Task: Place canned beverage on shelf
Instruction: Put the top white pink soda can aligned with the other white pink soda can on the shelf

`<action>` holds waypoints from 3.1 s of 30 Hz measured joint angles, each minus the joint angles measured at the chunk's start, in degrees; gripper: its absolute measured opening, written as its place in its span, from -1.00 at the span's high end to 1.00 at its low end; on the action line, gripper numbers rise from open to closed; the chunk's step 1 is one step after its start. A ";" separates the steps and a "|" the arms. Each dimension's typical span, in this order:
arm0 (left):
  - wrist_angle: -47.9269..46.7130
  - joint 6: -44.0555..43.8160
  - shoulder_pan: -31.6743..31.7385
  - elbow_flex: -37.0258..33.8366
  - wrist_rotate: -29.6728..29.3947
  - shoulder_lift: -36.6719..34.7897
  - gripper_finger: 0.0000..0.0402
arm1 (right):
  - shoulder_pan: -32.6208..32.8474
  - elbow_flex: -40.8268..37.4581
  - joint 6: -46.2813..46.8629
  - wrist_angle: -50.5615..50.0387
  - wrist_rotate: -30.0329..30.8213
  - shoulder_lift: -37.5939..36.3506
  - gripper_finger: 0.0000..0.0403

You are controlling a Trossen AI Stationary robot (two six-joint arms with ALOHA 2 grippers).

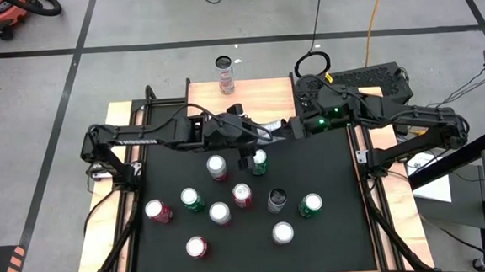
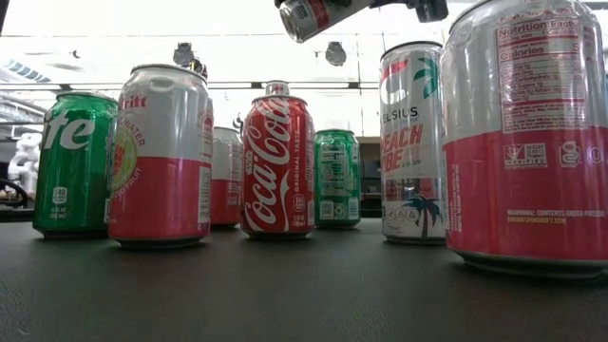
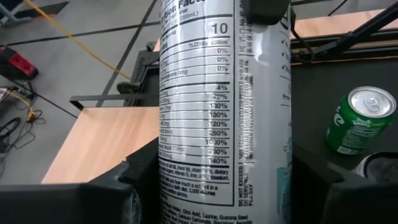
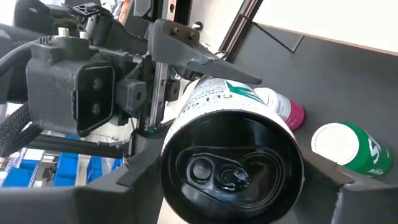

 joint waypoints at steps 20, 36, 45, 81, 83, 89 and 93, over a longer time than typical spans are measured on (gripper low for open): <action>4.57 -10.73 0.03 5.82 19.95 -0.34 -0.29 | -0.60 0.09 -17.44 8.69 -2.23 -8.18 -0.79; 33.48 -28.81 2.59 5.90 28.85 -0.45 -0.29 | 1.37 0.00 -30.59 0.76 -0.33 -15.76 -0.77; 45.80 -36.24 3.63 5.90 25.76 -0.45 -0.29 | 3.62 0.00 -34.05 9.63 -4.43 -14.23 -0.75; 70.42 -32.77 1.10 5.89 22.38 8.59 -0.29 | 3.65 0.00 -23.32 30.73 -18.46 -5.03 -0.75; 68.40 -32.83 1.10 5.93 22.44 8.53 -0.29 | 3.64 -0.02 -23.24 30.44 -18.56 -5.03 -0.75; 65.66 -33.27 1.10 5.99 23.78 8.51 -0.29 | 3.62 -0.09 -23.37 30.41 -19.70 -4.99 -0.75; 64.99 -33.23 1.14 5.99 24.33 8.51 -0.29 | 3.62 -0.10 -23.52 30.53 -19.74 -4.99 -0.75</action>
